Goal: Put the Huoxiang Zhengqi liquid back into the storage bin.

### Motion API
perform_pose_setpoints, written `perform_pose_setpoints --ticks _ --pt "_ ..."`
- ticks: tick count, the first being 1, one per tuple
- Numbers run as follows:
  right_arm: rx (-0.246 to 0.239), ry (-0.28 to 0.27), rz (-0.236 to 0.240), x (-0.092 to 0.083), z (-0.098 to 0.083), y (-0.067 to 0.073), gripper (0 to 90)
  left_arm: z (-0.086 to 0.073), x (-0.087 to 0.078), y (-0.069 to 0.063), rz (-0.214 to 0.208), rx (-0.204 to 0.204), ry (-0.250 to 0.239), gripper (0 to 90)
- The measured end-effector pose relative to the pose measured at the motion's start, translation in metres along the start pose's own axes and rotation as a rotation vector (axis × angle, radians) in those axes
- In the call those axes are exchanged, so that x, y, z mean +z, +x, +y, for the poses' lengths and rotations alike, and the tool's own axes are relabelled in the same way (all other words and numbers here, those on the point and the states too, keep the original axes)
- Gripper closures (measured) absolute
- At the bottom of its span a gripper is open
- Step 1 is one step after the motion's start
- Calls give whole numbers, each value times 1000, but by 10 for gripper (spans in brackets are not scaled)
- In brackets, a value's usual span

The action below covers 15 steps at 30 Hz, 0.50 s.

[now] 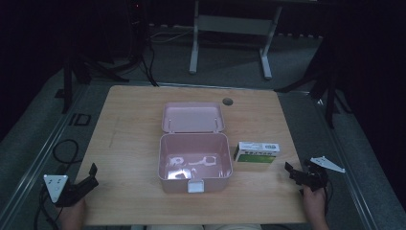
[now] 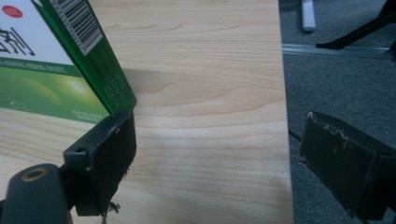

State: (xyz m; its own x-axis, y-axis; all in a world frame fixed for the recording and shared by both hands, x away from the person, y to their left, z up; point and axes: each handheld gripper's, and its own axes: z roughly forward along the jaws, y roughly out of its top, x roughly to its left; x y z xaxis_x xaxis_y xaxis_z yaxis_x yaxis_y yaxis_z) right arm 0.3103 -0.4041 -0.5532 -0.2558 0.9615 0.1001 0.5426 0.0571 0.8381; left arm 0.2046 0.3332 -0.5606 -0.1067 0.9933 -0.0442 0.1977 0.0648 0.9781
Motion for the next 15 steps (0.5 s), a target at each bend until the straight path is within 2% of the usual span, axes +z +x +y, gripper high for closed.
perform_pose_setpoints --ticks 5,6,7,9,11,15 --pt "-9 25 31 0 1 0 109 0 0 0 -2 -2 5 16" --pt "-18 37 45 0 2 0 109 0 0 0 -2 -2 5 16" --pt "-10 67 116 1 3 -3 109 0 1 0 -2 0 9 16" --pt "-21 103 128 1 6 -4 108 0 1 0 -2 4 9 16" --pt "-23 106 167 -1 8 -6 108 0 1 -1 -5 5 9 16" --pt "-38 145 189 -3 12 -9 108 0 1 0 -6 3 9 16"
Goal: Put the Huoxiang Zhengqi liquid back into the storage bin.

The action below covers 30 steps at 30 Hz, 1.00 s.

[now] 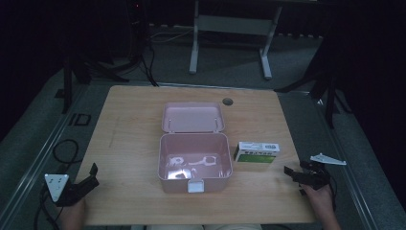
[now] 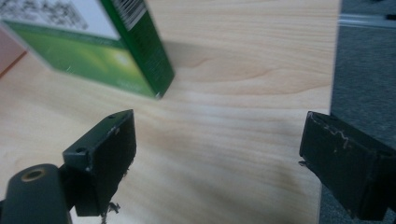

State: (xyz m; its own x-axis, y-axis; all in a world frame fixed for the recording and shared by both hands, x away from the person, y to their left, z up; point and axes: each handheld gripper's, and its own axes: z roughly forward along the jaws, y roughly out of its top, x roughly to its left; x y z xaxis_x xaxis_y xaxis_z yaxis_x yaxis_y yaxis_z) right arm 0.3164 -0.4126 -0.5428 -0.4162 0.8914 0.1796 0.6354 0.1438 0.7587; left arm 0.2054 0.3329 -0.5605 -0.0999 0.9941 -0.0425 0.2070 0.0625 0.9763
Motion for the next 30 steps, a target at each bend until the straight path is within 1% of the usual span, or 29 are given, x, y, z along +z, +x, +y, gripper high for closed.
perform_pose_setpoints --ticks 1,2,3,6,7,8,9,12,13,14,15,16,17,18,19,20,23,24,25,26,27,28,29,30 --pt "-40 50 -10 -1 2 0 108 0 0 0 -1 -1 0 16" --pt "-58 71 -9 -1 2 0 108 0 0 0 -2 0 2 16" --pt "-65 85 -6 -2 2 0 108 0 0 0 -3 1 1 16" --pt "-111 136 -6 -5 4 0 108 0 0 0 -6 2 1 16" --pt "-111 136 -6 -5 4 0 108 0 0 0 -6 2 1 16" --pt "-123 147 -2 -7 4 0 109 0 0 0 -7 4 1 16" --pt "-146 187 8 -8 6 1 109 0 0 0 -8 3 1 16" --pt "-179 247 26 -10 8 4 109 0 0 0 -8 3 1 16" --pt "-191 266 26 -10 9 5 110 0 0 0 -10 3 2 16" --pt "-191 266 26 -10 9 5 110 0 0 0 -10 3 2 16" --pt "-224 321 41 -11 12 7 123 0 0 0 -12 4 4 16" --pt "-242 346 51 -11 13 8 129 0 0 0 -12 4 3 16" --pt "-242 346 51 -11 13 8 129 0 0 0 -12 4 3 16" --pt "-267 384 53 -12 16 11 129 0 0 0 -15 2 3 16" --pt "-267 384 53 -12 16 11 129 0 0 0 -15 2 3 16" --pt "-290 407 52 -12 19 13 129 0 0 0 -16 2 4 16" --pt "-318 450 62 -11 21 17 134 0 0 0 -18 2 5 16" --pt "-336 465 58 -10 22 18 134 0 0 0 -18 2 5 16" --pt "-336 465 58 -10 22 18 134 0 0 0 -18 2 5 16" --pt "-357 489 59 -9 23 20 139 0 0 0 -19 3 6 16" --pt "-357 489 59 -9 23 20 139 0 1 0 -19 3 5 16" --pt "-389 519 61 -8 25 23 139 0 1 0 -20 4 5 16" --pt "-389 519 61 -8 25 23 139 0 1 0 -20 4 5 16" --pt "-425 563 80 -7 25 25 139 0 1 0 -21 5 8 16"
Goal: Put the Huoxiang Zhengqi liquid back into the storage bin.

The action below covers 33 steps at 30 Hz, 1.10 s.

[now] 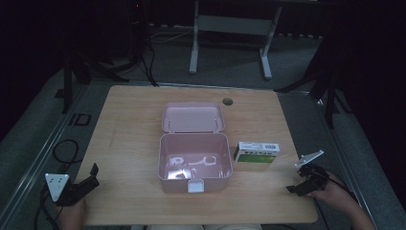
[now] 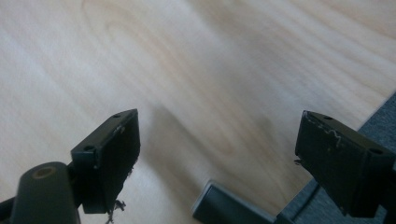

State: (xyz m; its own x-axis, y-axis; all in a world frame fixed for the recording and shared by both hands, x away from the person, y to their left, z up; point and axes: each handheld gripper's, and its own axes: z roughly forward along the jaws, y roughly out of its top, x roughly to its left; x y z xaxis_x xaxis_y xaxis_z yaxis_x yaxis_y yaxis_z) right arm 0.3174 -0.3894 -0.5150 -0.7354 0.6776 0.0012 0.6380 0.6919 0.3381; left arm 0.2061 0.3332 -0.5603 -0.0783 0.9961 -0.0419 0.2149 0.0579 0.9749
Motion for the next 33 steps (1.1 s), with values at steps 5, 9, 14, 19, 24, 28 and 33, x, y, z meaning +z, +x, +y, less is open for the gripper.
perform_pose_setpoints --ticks 5,9,14,19,24,28,33 --pt "-55 78 13 1 4 6 141 0 0 0 -3 -2 0 16" --pt "-99 154 24 3 9 10 153 0 0 0 -5 0 1 16" --pt "-158 207 45 1 13 16 153 0 1 0 -10 3 6 16" --pt "-233 224 53 -3 17 21 165 0 1 0 -13 6 7 16" --pt "-283 270 76 -2 22 29 181 0 1 0 -14 8 8 16" --pt "-309 267 91 -3 25 34 181 0 1 0 -14 7 7 16" --pt "-370 279 91 -4 31 42 201 0 1 0 -19 7 10 16"
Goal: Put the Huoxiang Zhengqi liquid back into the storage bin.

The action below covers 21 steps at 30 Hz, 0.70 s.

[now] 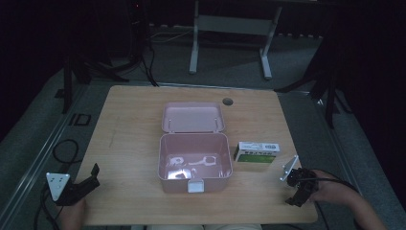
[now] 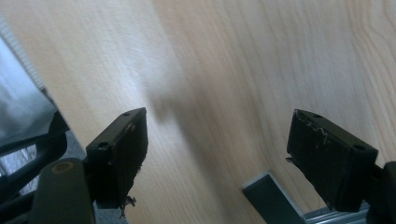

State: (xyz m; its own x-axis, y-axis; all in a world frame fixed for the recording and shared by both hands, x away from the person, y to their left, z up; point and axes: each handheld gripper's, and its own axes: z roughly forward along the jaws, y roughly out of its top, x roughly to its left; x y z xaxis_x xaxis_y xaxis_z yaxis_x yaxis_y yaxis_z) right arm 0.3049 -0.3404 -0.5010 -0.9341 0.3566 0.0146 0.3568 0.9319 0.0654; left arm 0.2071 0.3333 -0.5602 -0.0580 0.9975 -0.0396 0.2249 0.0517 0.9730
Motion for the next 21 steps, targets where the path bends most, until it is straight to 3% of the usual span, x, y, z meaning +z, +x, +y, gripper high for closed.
perform_pose_setpoints --ticks 6,21 --pt "-20 9 3 -1 6 3 202 0 0 0 -3 1 1 16" --pt "-132 13 26 -5 44 16 208 0 0 -1 -7 12 5 16"
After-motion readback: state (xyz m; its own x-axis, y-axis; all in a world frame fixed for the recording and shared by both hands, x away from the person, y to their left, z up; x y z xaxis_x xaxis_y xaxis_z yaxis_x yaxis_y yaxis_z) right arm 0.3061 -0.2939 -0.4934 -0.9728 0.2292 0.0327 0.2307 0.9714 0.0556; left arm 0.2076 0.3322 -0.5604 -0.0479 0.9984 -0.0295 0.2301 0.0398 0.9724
